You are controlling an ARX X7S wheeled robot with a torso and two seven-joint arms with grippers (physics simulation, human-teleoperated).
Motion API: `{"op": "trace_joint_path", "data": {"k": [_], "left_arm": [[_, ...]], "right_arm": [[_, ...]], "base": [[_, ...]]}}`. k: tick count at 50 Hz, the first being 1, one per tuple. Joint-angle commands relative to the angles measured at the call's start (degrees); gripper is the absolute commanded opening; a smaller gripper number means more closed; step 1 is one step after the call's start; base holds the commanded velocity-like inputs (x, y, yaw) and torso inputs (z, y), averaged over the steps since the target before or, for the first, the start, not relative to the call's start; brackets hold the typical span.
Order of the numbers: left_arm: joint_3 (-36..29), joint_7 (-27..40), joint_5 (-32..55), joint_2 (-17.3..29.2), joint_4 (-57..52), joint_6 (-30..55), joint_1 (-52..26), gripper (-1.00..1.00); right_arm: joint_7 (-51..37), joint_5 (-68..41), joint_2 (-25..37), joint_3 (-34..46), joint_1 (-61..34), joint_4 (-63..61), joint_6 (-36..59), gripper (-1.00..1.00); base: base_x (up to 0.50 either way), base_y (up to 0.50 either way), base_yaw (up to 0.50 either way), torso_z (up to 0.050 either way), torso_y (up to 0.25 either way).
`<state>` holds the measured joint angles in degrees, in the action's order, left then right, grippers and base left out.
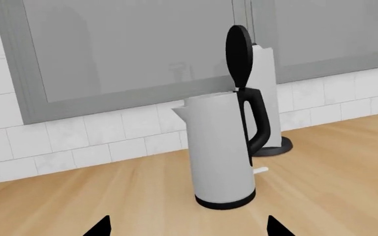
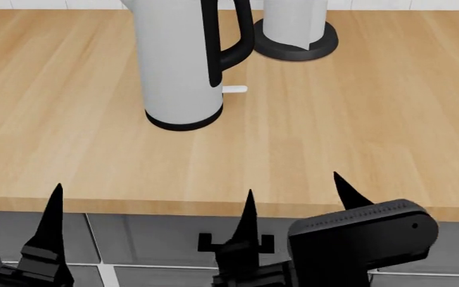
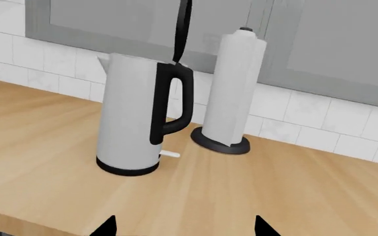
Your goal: Close the lid of the electric kettle.
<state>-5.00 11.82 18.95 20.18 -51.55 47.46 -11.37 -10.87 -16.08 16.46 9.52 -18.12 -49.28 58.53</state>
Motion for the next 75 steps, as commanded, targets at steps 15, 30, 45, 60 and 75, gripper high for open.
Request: {"op": "trace_joint_path", "data": {"k": [15,30,45,60,75], "left_arm": [[2.00,24.17,41.31,16.36,-7.11,18.66,-25.71,1.00],[5.54,29.09,53.30,18.06,-4.54,21.16,-34.28,1.00],[4.86,30.55,55.38,18.72,-4.52,20.99,-35.42,1.00],[4.59,31.47,56.44,19.59,-4.34,20.48,-36.38,1.00],[6.02,33.12,58.88,21.29,-4.89,19.28,-36.06,1.00]], "right_arm": [[-39.55,-64.97,12.31,-14.55,-35.87,-4.78,29.64,1.00],[-46.99,-73.39,14.83,-10.22,-41.91,-2.74,27.31,1.00],[-46.69,-71.96,15.51,-7.43,-42.65,-3.46,25.75,1.00],[-48.31,-73.10,17.17,-6.36,-43.96,-3.55,23.96,1.00],[-48.58,-72.80,17.24,-4.35,-44.44,-3.61,22.82,1.00]], "base": [[0.00,0.00,0.00,0.000,0.000],[0.11,0.00,0.00,0.000,0.000],[0.36,0.00,0.00,0.000,0.000],[0.40,0.00,0.00,0.000,0.000],[0.40,0.00,0.00,0.000,0.001]]}}
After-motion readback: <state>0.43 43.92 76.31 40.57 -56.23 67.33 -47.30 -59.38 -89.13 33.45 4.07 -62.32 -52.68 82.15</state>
